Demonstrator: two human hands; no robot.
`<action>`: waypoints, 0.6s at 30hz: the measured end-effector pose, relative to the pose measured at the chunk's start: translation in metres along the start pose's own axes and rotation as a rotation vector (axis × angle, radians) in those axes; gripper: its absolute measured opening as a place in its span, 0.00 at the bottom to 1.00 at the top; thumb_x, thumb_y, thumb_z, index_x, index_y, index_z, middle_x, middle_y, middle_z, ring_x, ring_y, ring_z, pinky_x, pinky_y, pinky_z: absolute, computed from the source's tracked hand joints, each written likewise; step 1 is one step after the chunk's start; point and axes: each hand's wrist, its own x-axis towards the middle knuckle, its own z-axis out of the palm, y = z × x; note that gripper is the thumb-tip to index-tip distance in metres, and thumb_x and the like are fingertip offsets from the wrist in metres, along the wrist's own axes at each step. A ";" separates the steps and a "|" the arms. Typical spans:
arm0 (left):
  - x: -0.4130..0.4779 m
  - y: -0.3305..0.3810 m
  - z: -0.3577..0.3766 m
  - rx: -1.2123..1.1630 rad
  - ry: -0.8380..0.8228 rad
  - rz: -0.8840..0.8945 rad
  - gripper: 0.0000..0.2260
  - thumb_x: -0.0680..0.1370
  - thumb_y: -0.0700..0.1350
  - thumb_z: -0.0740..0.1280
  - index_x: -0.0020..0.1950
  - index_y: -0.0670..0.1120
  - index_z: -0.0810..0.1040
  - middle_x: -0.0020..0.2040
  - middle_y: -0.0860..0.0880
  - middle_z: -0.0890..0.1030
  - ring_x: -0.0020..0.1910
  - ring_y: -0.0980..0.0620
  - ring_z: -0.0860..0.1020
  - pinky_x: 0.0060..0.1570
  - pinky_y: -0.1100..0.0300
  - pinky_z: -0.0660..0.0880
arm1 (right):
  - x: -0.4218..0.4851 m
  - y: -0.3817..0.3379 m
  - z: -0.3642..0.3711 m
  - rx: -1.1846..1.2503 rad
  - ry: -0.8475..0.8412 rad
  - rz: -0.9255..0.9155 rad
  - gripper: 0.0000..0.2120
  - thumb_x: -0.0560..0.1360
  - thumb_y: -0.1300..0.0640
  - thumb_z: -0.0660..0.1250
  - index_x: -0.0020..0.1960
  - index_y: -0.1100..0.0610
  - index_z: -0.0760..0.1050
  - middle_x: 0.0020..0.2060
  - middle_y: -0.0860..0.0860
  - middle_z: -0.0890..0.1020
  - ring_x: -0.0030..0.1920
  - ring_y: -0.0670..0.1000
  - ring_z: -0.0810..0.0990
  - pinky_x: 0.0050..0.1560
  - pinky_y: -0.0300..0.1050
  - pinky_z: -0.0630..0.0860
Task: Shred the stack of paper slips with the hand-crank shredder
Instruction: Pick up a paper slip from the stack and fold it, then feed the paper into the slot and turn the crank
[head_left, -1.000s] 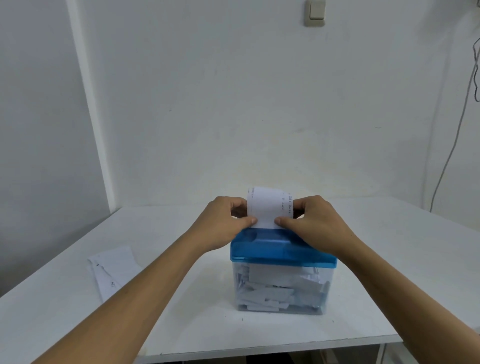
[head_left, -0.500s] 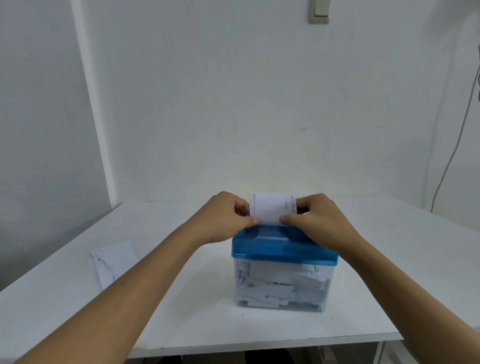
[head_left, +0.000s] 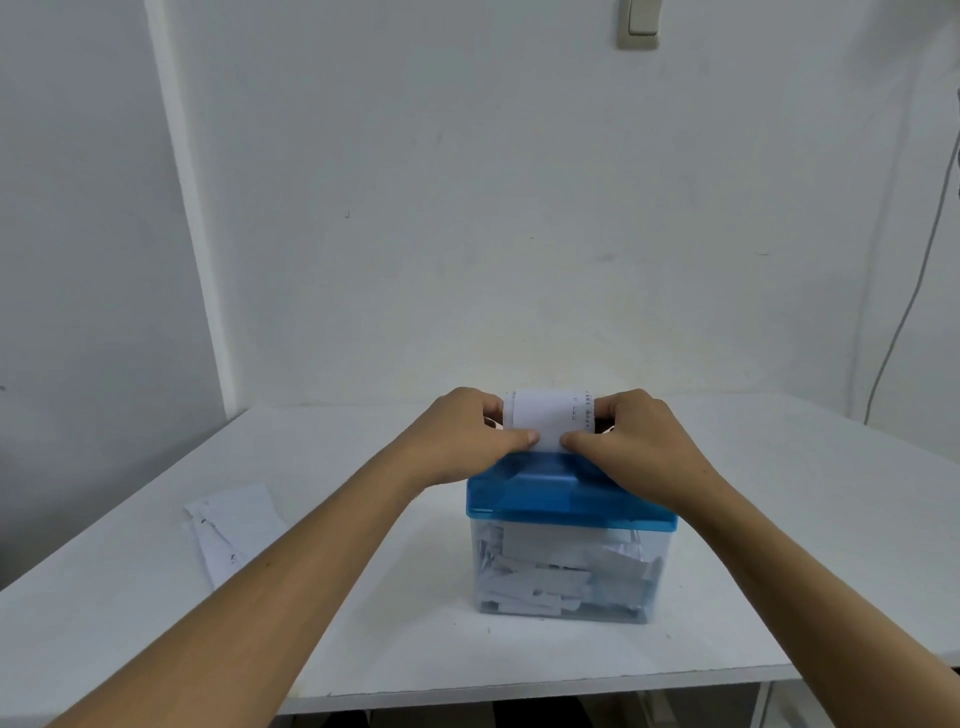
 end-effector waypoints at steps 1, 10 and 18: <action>-0.001 0.001 0.005 -0.089 0.010 -0.018 0.11 0.78 0.52 0.71 0.58 0.51 0.83 0.51 0.54 0.84 0.51 0.54 0.82 0.55 0.57 0.79 | 0.000 0.000 0.000 -0.004 -0.002 -0.001 0.13 0.73 0.53 0.69 0.52 0.60 0.82 0.44 0.53 0.85 0.41 0.54 0.84 0.45 0.56 0.83; -0.006 -0.010 0.041 -0.322 0.146 -0.036 0.03 0.81 0.51 0.69 0.52 0.54 0.79 0.46 0.60 0.80 0.45 0.61 0.78 0.42 0.68 0.74 | -0.007 0.014 -0.014 0.000 0.163 -0.078 0.07 0.81 0.47 0.63 0.50 0.47 0.77 0.42 0.42 0.81 0.42 0.42 0.78 0.39 0.33 0.71; -0.004 -0.015 0.044 -0.374 0.147 -0.011 0.12 0.81 0.49 0.68 0.64 0.50 0.80 0.53 0.57 0.81 0.49 0.62 0.77 0.49 0.66 0.74 | -0.058 0.097 -0.010 -0.189 -0.030 -0.027 0.35 0.77 0.73 0.58 0.77 0.46 0.61 0.74 0.47 0.69 0.73 0.48 0.67 0.73 0.47 0.65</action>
